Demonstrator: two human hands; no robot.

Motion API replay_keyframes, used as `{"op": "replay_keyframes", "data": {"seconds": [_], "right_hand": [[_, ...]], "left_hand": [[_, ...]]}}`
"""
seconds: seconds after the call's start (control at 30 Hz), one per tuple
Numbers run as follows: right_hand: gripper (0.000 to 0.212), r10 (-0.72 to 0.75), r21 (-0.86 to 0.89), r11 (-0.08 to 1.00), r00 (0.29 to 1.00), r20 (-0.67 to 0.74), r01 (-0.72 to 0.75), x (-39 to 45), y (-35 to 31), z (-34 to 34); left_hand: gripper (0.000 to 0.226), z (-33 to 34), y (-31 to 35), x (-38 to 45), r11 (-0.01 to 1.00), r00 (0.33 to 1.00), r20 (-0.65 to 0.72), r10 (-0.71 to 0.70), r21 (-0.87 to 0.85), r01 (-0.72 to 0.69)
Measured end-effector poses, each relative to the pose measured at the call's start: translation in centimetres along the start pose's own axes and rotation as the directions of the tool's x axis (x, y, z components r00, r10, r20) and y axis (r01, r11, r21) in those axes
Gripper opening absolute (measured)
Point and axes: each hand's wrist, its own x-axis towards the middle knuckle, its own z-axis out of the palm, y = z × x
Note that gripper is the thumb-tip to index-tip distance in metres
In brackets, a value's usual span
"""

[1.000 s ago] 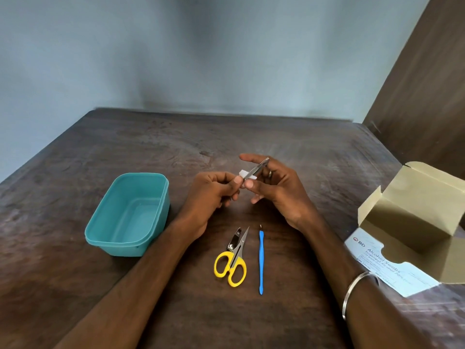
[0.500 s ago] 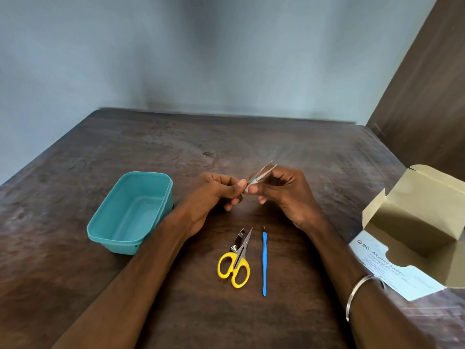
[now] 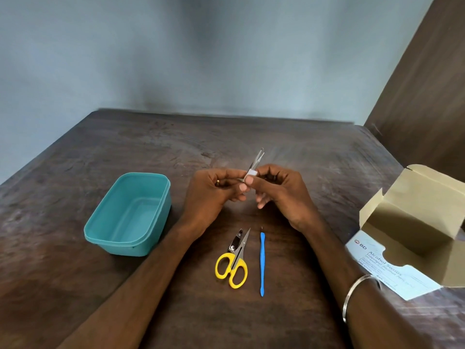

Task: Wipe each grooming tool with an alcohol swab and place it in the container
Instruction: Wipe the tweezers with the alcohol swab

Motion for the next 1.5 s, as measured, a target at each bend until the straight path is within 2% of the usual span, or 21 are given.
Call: {"op": "replay_keyframes", "data": {"seconds": [0.2,0.4,0.57,1.0,1.3,1.5], "right_hand": [[0.007,-0.004,-0.045,0.999,0.999,-0.045,0.002,0.0,0.1,0.2],[0.008,0.011,-0.009,1.0,0.995,-0.104,-0.012,-0.1,0.0,0.1],[0.004,0.032,0.054,0.998,0.991,-0.13,-0.025,-0.1,0.1,0.2],[0.012,0.073,0.204,0.979,0.968,-0.24,-0.023,-0.2,-0.9,0.1],[0.009,0.073,0.136,0.99,0.964,-0.254,-0.039,0.0,-0.6,-0.1],[0.011,0.048,0.023,0.999,0.982,-0.182,-0.045,0.0,-0.3,0.1]], "left_hand": [[0.03,0.4,-0.1,-0.2,0.999,1.0,-0.013,-0.001,0.054,0.002],[0.029,0.6,0.1,-0.2,0.988,1.0,-0.008,-0.022,0.153,0.023],[0.034,0.5,0.4,-0.3,0.989,0.999,-0.007,-0.035,0.144,0.036],[0.028,0.9,0.1,-0.4,0.992,0.994,0.025,-0.105,0.075,0.103],[0.03,1.0,-0.1,-0.6,0.991,0.994,0.009,-0.106,0.084,0.105],[0.025,1.1,-0.5,-0.5,0.993,0.992,-0.055,-0.111,0.03,0.113]]}}
